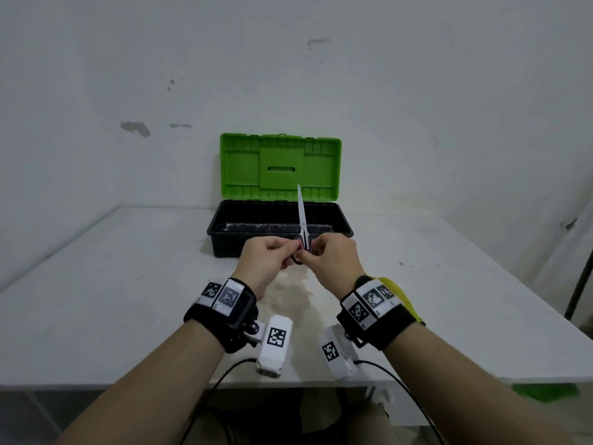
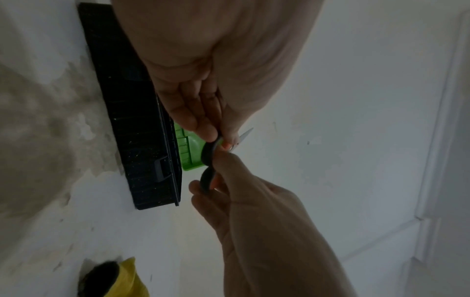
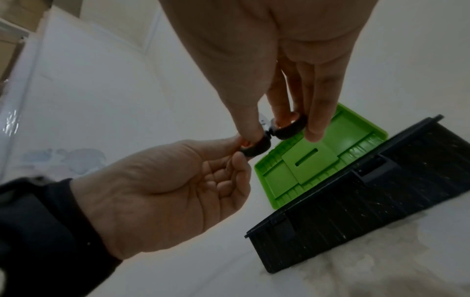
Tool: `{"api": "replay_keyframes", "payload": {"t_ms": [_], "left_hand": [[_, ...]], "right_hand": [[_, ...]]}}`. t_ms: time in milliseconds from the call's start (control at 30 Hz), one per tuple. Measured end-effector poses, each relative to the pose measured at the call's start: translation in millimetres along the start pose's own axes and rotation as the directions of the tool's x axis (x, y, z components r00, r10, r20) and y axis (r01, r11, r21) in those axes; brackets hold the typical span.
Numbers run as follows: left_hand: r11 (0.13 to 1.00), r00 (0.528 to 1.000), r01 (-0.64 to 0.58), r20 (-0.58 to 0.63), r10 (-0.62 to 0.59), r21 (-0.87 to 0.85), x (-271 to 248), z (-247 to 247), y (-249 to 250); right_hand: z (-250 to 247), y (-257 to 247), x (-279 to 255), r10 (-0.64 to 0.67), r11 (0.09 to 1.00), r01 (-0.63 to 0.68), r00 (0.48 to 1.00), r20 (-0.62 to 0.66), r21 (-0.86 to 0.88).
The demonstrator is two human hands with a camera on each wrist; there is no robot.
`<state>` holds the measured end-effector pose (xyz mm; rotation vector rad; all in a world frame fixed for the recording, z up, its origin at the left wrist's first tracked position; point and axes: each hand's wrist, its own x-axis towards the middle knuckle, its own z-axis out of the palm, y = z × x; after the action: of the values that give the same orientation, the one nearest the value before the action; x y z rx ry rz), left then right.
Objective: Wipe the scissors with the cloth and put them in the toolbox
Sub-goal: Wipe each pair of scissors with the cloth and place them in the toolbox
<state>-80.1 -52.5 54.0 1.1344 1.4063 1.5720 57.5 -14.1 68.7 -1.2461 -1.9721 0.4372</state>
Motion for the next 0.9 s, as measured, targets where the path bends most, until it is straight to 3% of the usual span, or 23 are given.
{"api": "replay_keyframes", "payload": {"t_ms": [167,333,400,500,600,667,767,900], "left_hand": [[0.99,0.998,-0.061,-0.003,0.062,0.128,44,-30,10],[0.981,0.984,-0.033,-0.166,0.066,0.192,117,-96,14],[0.967,0.982,-0.006,-0.179,0.053,0.254,145,-121,10],[0.913,0.983,0.099,-0.18,-0.028,0.396,174,-146,-7],[0.893,0.978,0.196,-0.143,-0.149,0.406,191,-160,-35],[0.905,0.97,0.243,-0.082,-0.229,0.35,199,-165,-53],[0.935,0.972,0.236,-0.059,-0.229,0.263,202,-167,-62],[0.956,0.972,0.235,-0.044,-0.231,0.177,203,-170,-66]], "right_hand": [[10,-13,39,0.062,0.998,-0.061,0.998,0.028,-0.026],[28,-16,85,0.117,0.993,-0.116,0.99,0.084,-0.017],[45,-20,107,0.14,0.99,-0.135,0.982,0.128,-0.045],[75,-30,141,0.2,0.974,-0.172,0.957,0.208,-0.145],[105,-45,171,0.254,0.948,-0.176,0.921,0.295,-0.266],[124,-56,184,0.269,0.926,-0.135,0.892,0.363,-0.353],[146,-64,194,0.238,0.905,-0.026,0.858,0.455,-0.425],[167,-67,191,0.124,0.837,0.239,0.794,0.595,-0.493]]}}
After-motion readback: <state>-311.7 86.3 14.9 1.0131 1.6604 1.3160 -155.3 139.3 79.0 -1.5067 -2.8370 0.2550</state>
